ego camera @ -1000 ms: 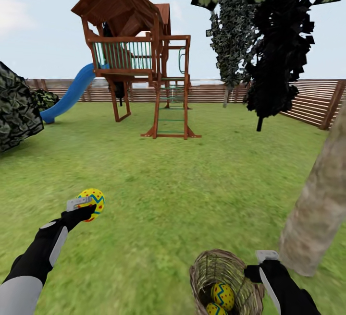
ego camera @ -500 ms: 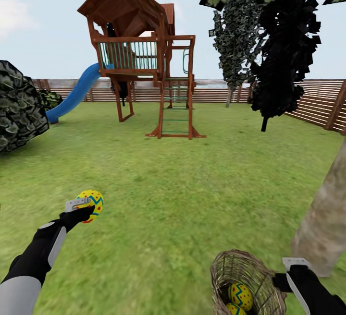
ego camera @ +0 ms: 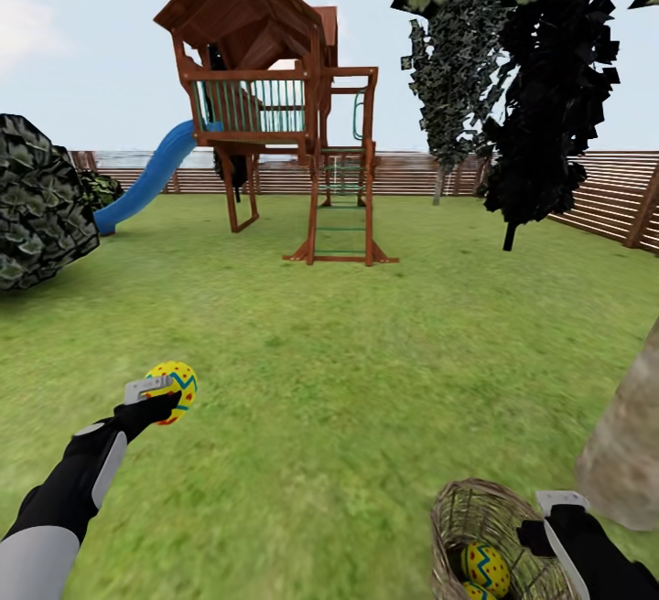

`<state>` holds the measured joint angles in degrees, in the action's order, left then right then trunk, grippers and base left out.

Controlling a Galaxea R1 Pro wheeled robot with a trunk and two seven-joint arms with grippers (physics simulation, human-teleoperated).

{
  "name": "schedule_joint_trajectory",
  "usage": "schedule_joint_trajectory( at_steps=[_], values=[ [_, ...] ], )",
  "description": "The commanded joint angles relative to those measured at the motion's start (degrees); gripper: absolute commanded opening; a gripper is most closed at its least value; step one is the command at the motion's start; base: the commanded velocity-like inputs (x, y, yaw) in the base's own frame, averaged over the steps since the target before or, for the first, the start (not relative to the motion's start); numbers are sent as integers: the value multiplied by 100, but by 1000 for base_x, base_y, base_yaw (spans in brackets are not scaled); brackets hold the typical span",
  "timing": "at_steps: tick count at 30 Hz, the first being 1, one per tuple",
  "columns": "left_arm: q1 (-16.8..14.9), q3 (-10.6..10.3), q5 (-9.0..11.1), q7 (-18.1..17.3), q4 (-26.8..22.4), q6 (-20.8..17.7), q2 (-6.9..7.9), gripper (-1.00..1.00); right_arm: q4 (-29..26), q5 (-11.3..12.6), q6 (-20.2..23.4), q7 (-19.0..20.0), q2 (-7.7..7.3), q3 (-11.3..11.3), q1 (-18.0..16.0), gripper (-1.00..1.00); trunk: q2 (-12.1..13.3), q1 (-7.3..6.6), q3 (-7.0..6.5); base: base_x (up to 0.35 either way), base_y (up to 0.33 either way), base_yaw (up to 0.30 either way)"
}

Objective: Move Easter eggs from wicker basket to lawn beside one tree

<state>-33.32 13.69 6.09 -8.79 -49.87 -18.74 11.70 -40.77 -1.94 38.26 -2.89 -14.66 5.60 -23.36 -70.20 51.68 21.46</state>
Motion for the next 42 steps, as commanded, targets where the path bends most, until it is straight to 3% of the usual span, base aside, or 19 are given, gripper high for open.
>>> schedule_joint_trajectory(
  at_steps=[1, 10, 11, 13, 15, 16, 18, 20, 26, 32, 38, 42],
  values=[
    [-5, 16, 59, -18, -5, -42, -1, -100, -10, -18, 32, -1, 2, 9, -2, 100, -4, 2, 7, 249, 232, 0],
    [1, 11, 55, -18, -5, -42, -8, -100, -5, -30, 53, -3, -3, 14, -5, 100, -4, 2, 7, 300, 148, 0],
    [-1, 11, 54, -18, -5, -42, -9, -100, 1, -54, 162, -6, -11, 9, -5, 100, -4, 2, 7, 310, 18, 0],
    [-1, 5, 49, -18, -5, -42, -15, -100, -5, -82, 977, -12, -43, 8, -4, 100, -4, 2, 7, 310, 5, 0],
    [-2, -7, 43, 3, -5, -42, -23, -100, 203, -111, 1345, -30, -57, 0, -2, 100, -4, 2, 7, 310, 1, 0],
    [0, -14, 43, 23, -5, -42, -25, -100, 499, -111, 1319, -33, -71, 10, -2, 100, -4, 2, 7, 310, 0, 0],
    [0, -27, 39, 46, -3, -42, -33, -100, 1109, -110, 803, -25, -101, 14, -3, 100, -4, 2, 7, 309, 0, 0],
    [-1, -35, 41, 51, 39, -42, -35, -100, 1248, -92, 567, -14, -79, -8, -4, 100, -4, 2, 7, 297, 0, 0],
    [-4, -41, 42, 50, 74, -51, -53, -100, 1260, -43, 762, 0, -45, -17, -3, 100, -4, 2, 7, 161, 0, 0],
    [0, -41, 42, 52, 89, -45, -88, -100, 912, -24, 757, -1, -106, 27, -2, 100, -4, 2, 7, 3, 0, 0],
    [0, -41, 33, 52, 200, -42, -95, -100, 904, -26, 744, -3, -57, 20, -2, 100, -4, 2, 7, 0, 0, 0],
    [-1, -41, 31, 52, 203, -42, -224, -100, 904, -26, 744, -1, -48, 20, -2, 100, -4, 2, 7, -80, 0, 0]
  ],
)
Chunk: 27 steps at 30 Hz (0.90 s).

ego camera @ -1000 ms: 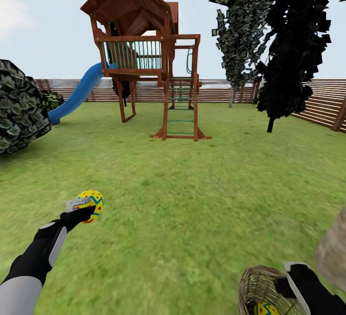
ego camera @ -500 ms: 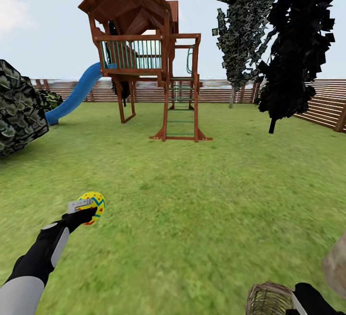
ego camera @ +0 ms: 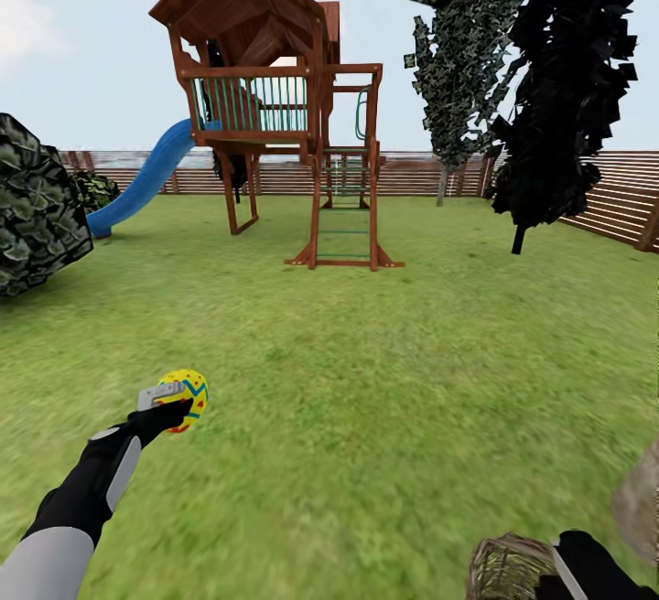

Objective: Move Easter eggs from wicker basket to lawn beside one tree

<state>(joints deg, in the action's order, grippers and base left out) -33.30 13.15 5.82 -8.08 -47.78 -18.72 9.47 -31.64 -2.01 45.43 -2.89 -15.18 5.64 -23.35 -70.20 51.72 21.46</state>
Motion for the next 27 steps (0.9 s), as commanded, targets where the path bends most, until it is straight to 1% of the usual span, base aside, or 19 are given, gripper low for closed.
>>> schedule_joint_trajectory(
  at_steps=[1, 5, 11, 27],
  values=[
    [-5, 12, 57, -18, -6, -44, -14, -100, -9, -18, 27, -1, 5, 16, -3, 100, -5, -2, 7, -262, 0, 0],
    [-3, 12, 56, -18, -8, -36, -24, -100, -9, -18, 27, -1, 6, 16, -5, 100, -5, -2, 7, -68, 0, 0],
    [-3, 12, 53, -18, -4, -23, -24, -100, -9, -18, 27, -1, 14, 10, -3, 100, -5, -2, 7, 28, 0, 0],
    [-3, 8, 58, -27, -3, -44, -37, -100, 20, -18, 27, -1, 15, 9, -3, 100, -5, -2, 7, 329, 0, 0]
  ],
)
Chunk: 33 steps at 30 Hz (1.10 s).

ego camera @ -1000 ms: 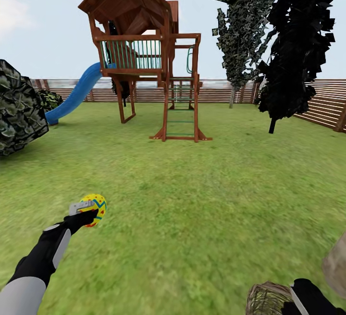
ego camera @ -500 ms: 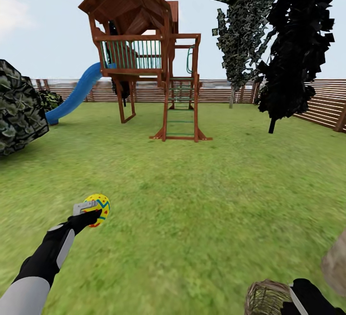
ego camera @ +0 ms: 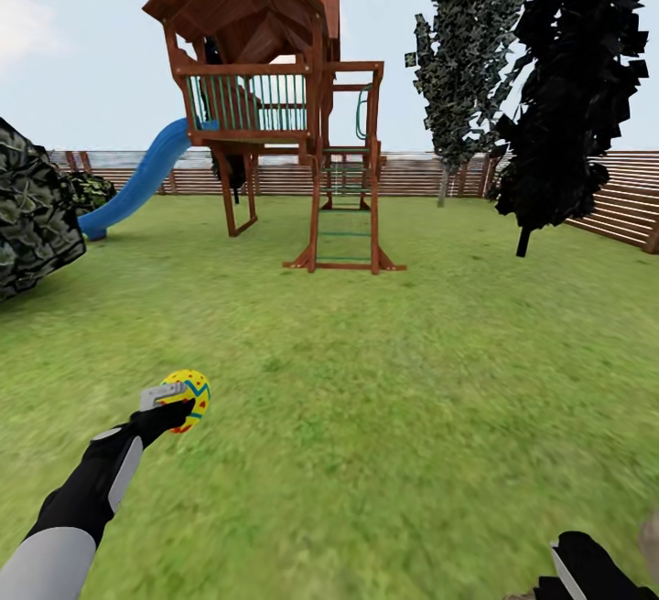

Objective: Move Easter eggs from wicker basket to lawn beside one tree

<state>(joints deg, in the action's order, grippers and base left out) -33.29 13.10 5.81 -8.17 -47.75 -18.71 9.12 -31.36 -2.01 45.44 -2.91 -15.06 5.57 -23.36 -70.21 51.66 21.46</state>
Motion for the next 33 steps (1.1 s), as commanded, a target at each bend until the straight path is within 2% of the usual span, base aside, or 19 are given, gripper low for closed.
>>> schedule_joint_trajectory(
  at_steps=[1, 8, 26, 33],
  values=[
    [-2, 11, 56, -18, -7, -40, -16, -100, -4, -18, 26, 1, 3, 15, -3, 100, -4, 4, 7, 341, 0, 0],
    [-2, 12, 60, -25, -7, -2, -30, -100, -1, -14, 26, 1, 5, 16, -2, 100, -4, 4, 7, 154, 0, 0],
    [-2, 17, 69, -33, -15, 4, -24, -100, 7, -9, 11, 9, 3, 24, -5, 100, -726, 399, 330, 0, 0, 0],
    [-2, 17, 70, -35, -24, -1, -24, -100, 20, -18, -347, 9, 0, 16, -3, 100, -1007, 553, 456, 0, 0, 0]
  ],
)
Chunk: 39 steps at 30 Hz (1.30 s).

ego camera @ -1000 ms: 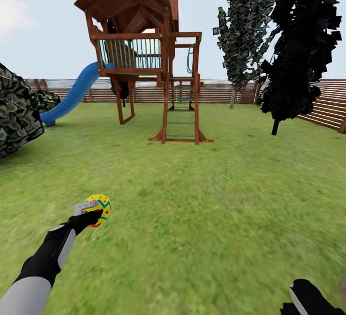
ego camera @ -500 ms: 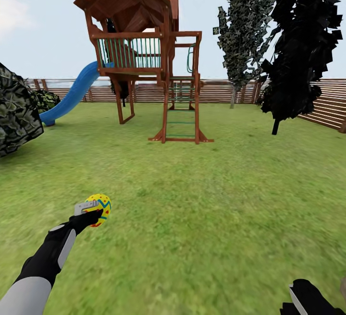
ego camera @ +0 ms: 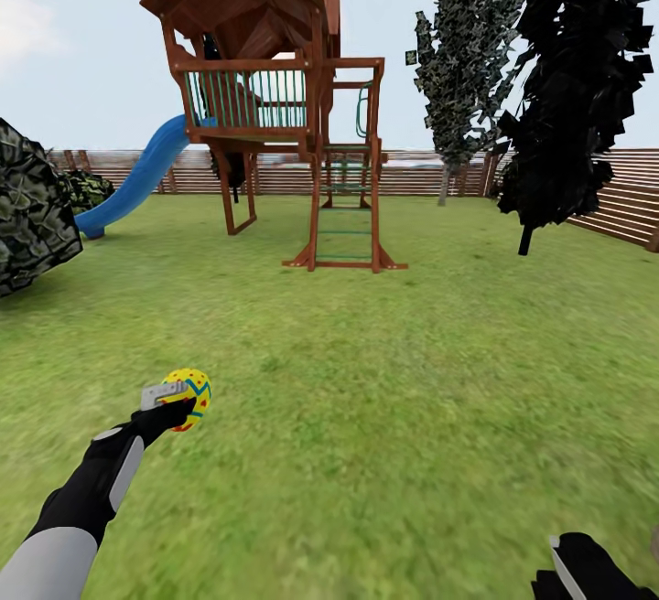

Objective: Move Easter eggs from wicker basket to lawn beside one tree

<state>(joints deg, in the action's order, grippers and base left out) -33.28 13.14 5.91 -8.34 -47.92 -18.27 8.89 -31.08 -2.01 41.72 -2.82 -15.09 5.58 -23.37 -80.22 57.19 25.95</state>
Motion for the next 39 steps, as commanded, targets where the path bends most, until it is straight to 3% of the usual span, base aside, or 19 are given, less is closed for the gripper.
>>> schedule_joint_trajectory(
  at_steps=[1, 10, 28, 39],
  values=[
    [-3, 13, 60, -18, -7, -45, -1, -100, -6, -19, -24, 1, -6, 18, -2, 100, -45, 23, 25, 0, 0, 0],
    [-3, 13, 60, -18, -7, -45, -3, -100, 2, -15, -76, -8, -58, 97, -3, 100, -406, 220, 187, 0, 0, 0],
    [-3, 4, 58, -18, 2, -54, -29, -100, 2, -24, -76, -8, 14, 171, -3, 100, -1128, 616, 510, 0, 0, 0],
    [-3, 4, 51, -47, 2, -54, -89, -100, 3, -19, -76, -8, 14, 172, -1, 100, -1128, 616, 510, 0, -107, 0]
  ],
)
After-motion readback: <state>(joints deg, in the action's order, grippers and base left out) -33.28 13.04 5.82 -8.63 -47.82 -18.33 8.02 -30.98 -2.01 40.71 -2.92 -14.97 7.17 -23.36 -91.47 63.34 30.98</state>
